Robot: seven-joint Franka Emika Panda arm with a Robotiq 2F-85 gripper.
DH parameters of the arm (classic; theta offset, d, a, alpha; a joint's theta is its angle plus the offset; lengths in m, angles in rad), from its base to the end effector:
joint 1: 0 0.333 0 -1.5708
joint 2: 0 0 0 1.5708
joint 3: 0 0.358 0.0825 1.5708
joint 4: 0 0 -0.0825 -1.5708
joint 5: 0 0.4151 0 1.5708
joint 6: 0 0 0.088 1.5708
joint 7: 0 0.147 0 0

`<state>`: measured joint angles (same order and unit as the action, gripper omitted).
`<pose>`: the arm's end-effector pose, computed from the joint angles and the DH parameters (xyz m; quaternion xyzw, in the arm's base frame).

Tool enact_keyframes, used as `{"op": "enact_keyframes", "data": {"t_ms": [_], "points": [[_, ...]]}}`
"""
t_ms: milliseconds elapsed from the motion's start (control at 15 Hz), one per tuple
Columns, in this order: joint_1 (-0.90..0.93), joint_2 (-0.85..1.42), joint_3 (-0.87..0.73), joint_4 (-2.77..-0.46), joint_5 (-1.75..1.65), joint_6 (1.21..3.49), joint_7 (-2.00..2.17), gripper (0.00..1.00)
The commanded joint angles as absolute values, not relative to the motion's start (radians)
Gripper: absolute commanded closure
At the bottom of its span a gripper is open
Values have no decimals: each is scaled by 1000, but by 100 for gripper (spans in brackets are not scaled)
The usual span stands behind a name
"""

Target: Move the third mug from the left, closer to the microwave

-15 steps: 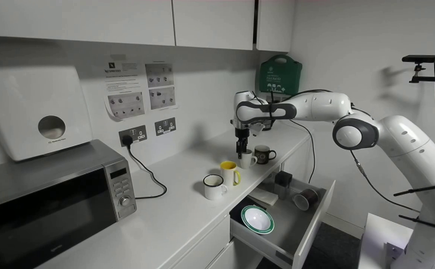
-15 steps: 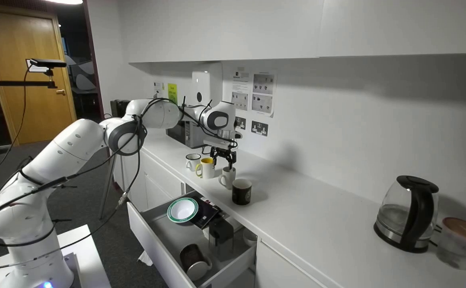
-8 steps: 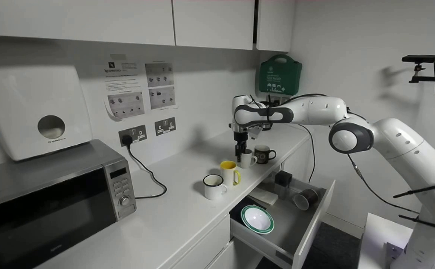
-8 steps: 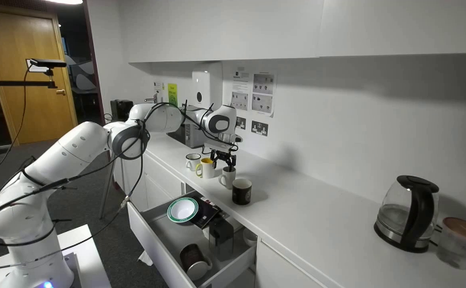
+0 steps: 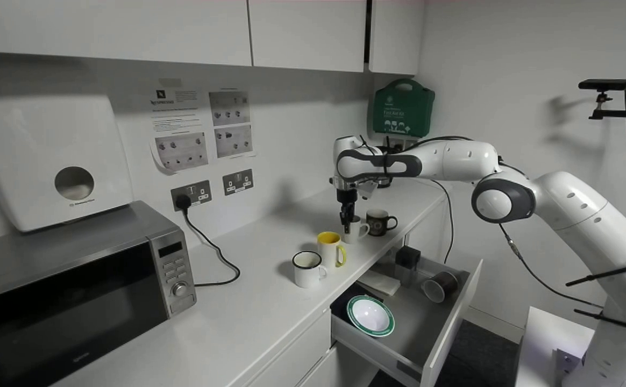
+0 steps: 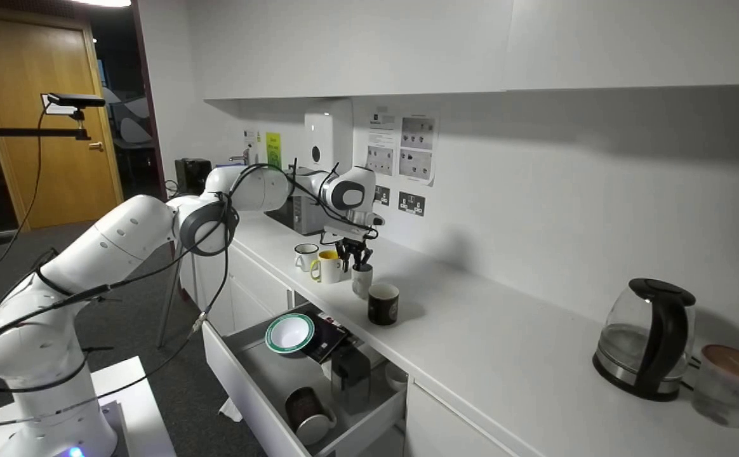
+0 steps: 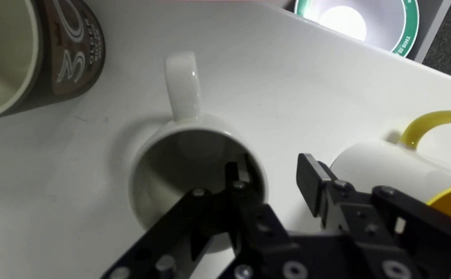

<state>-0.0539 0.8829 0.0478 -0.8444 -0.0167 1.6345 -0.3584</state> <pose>0.8255 -0.0228 0.3592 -0.9846 -0.1682 0.0433 0.0187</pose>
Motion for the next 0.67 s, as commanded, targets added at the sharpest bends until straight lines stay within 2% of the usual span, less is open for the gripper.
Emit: {"op": "enact_keyframes", "data": {"t_ms": [0,67,133,600], "points": [[-60,906,57,-773,-10,1572,-395,92],[-61,906,57,-770,-9,1566,-398,98],[-61,906,57,-769,-10,1562,-400,100],[-42,898,45,-746,-39,1549,-402,98]]}}
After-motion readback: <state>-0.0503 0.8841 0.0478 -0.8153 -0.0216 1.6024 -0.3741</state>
